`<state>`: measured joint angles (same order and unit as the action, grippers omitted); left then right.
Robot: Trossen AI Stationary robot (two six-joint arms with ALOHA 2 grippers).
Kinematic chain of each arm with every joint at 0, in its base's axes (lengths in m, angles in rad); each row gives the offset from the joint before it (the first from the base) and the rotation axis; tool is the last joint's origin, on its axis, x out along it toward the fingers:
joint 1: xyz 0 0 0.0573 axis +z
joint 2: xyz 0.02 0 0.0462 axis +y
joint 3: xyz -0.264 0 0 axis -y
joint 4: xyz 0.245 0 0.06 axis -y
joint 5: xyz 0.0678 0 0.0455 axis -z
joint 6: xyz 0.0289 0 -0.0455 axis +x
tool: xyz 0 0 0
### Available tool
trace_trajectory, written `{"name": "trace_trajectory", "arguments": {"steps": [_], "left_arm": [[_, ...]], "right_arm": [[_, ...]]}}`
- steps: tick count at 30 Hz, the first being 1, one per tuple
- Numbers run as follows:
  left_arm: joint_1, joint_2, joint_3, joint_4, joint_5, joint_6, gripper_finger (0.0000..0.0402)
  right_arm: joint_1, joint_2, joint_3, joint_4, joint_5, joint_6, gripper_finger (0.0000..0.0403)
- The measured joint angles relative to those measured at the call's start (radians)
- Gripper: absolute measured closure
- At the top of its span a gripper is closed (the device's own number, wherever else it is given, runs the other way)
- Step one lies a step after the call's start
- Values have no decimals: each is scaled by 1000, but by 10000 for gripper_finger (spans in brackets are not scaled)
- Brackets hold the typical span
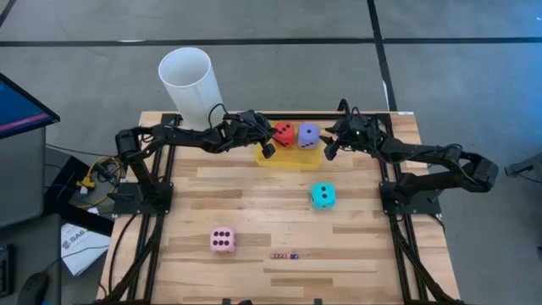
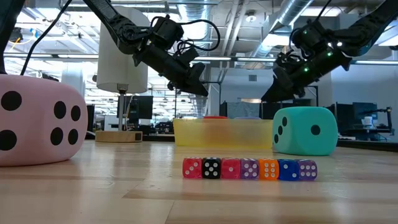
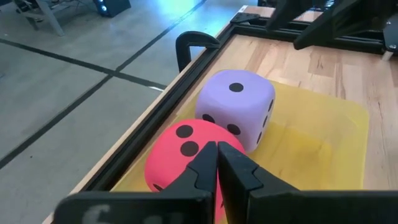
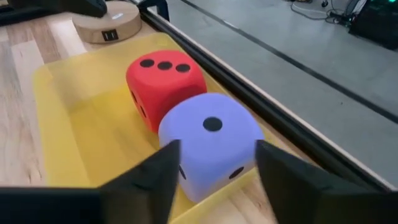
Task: Pick & Place Dice
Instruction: Adjust the big red dice in the yellow bin
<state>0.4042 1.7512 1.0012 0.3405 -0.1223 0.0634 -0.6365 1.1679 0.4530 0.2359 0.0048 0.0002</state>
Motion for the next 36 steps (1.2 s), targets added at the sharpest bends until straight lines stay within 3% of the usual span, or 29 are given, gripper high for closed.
{"name": "trace_trajectory", "arguments": {"steps": [6, 8, 14, 18, 22, 33, 36], "left_arm": [[0, 0, 0, 1, 0, 8, 401], [1, 0, 0, 1, 0, 8, 401], [7, 0, -1, -9, 0, -22, 401], [22, -10, 1, -27, 1, -85, 401], [23, -11, 36, -133, -3, -119, 401], [23, -11, 125, -350, -13, -261, 401], [30, -11, 141, -367, -14, -276, 401]], "right_arm": [[0, 0, 0, -56, 0, 0, 362], [0, 0, 0, -65, 0, 0, 391], [-30, 0, 0, -64, 0, 2, 393], [-94, 0, 0, -67, -1, 89, 398], [-148, 4, 0, -109, -5, 132, 401], [-172, 215, 0, -60, -66, 135, 402], [-194, 260, 0, -33, -134, 135, 402]]}}
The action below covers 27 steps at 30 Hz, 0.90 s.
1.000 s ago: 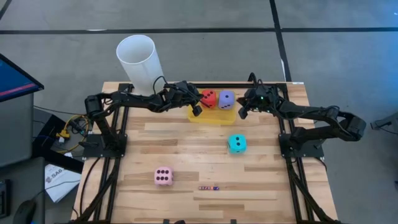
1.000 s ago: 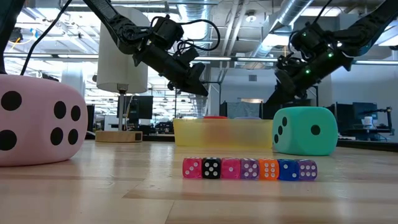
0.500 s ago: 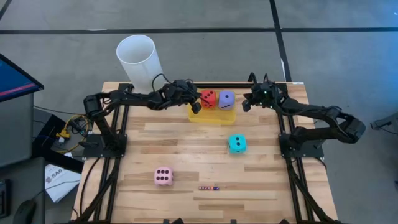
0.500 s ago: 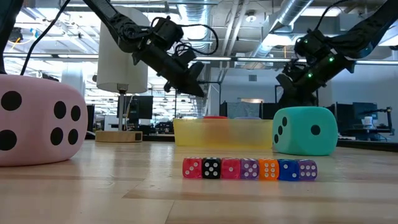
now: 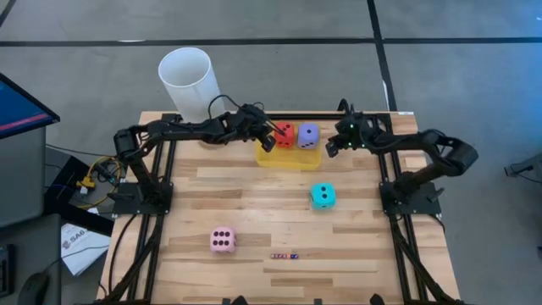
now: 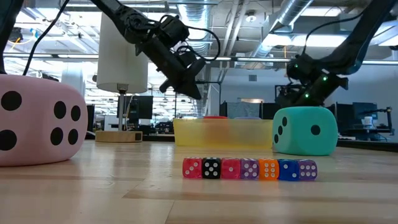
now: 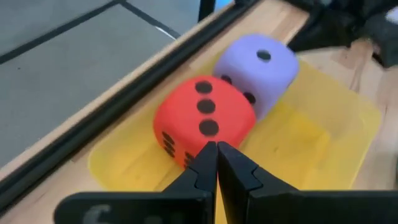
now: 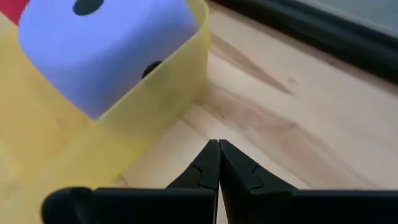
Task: Pick & Place Dice
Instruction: Adjust the big red dice in the yellow bin
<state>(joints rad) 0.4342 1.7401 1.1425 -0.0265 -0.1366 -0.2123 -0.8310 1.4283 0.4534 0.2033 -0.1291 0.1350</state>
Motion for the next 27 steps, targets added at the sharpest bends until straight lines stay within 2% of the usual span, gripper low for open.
{"name": "trace_trajectory", "arguments": {"steps": [4, 9, 13, 20, 27], "left_arm": [[5, 6, 2, -3, -3, -32, 401], [5, 41, 5, 6, 4, -55, 401], [12, 86, 57, -6, 12, -68, 401], [27, 124, 147, -171, -2, -70, 401], [52, 134, 155, -175, -9, -116, 401]], "right_arm": [[-27, 22, 0, 76, -87, -4, 402], [-51, -4, 0, 99, -91, -11, 403], [-54, -23, 0, 98, -91, -12, 403], [-40, -21, 0, 97, -100, -14, 403], [-33, -21, 0, 97, -108, -26, 403]]}}
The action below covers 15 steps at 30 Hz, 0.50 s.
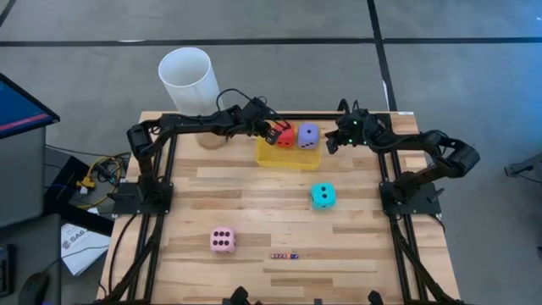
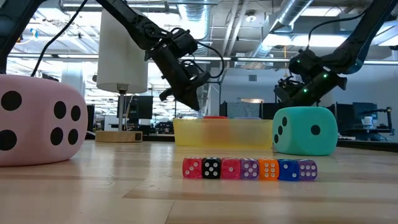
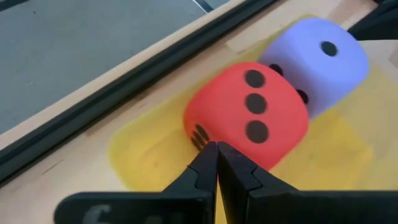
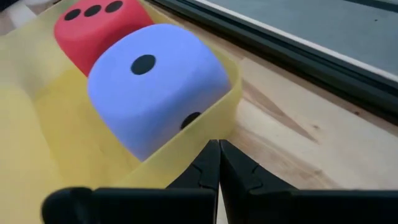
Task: Pick & Place Dice
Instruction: Adjust the big red dice in the yellow bin
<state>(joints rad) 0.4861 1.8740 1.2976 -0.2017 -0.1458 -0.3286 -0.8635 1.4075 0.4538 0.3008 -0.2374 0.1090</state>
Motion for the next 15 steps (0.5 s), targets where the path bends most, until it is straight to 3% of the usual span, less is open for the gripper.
{"name": "trace_trajectory", "arguments": {"steps": [15], "left_arm": [[6, 77, -1, 43, 38, -20, 401]], "right_arm": [[6, 0, 0, 0, 1, -8, 403]]}}
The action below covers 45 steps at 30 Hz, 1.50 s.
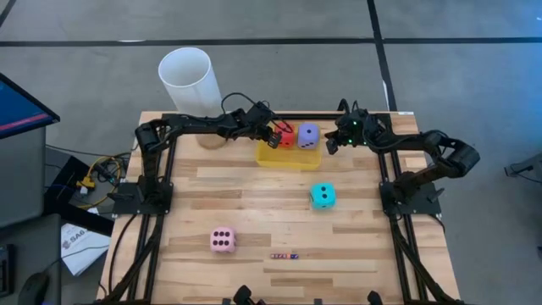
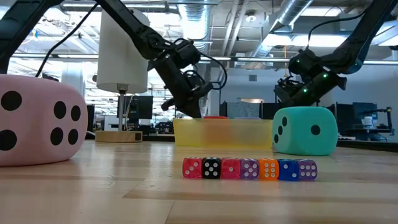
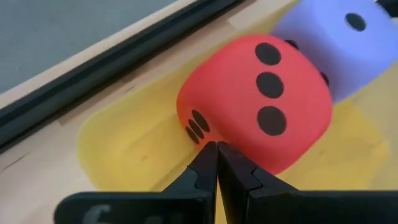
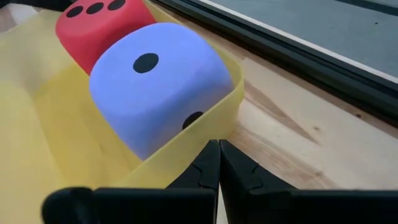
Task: Pick & Place Dice
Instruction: Adjust the big red dice in the yellow bin
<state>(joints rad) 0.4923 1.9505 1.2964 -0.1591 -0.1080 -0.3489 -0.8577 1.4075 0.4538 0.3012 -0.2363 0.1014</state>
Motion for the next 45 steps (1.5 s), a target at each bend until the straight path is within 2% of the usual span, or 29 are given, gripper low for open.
{"name": "trace_trajectory", "arguments": {"steps": [11, 16, 21, 31, 37, 45], "left_arm": [[0, 31, 0, 16, 8, -4, 401], [0, 42, 1, 44, 11, 0, 401], [-2, 43, 1, 56, 12, 4, 401], [-3, 43, 1, 62, 30, 12, 401], [-3, 43, 1, 62, 31, 33, 401], [-3, 43, 0, 62, 31, 33, 401]], "right_arm": [[0, 0, 0, 3, -2, -7, 403], [12, 5, 0, 26, -94, -7, 403], [46, 5, 0, 37, -103, 3, 403], [63, 5, 5, 44, -12, 21, 403], [66, 11, 8, 46, 105, 31, 403], [67, 126, 58, 60, 77, 35, 403]]}}
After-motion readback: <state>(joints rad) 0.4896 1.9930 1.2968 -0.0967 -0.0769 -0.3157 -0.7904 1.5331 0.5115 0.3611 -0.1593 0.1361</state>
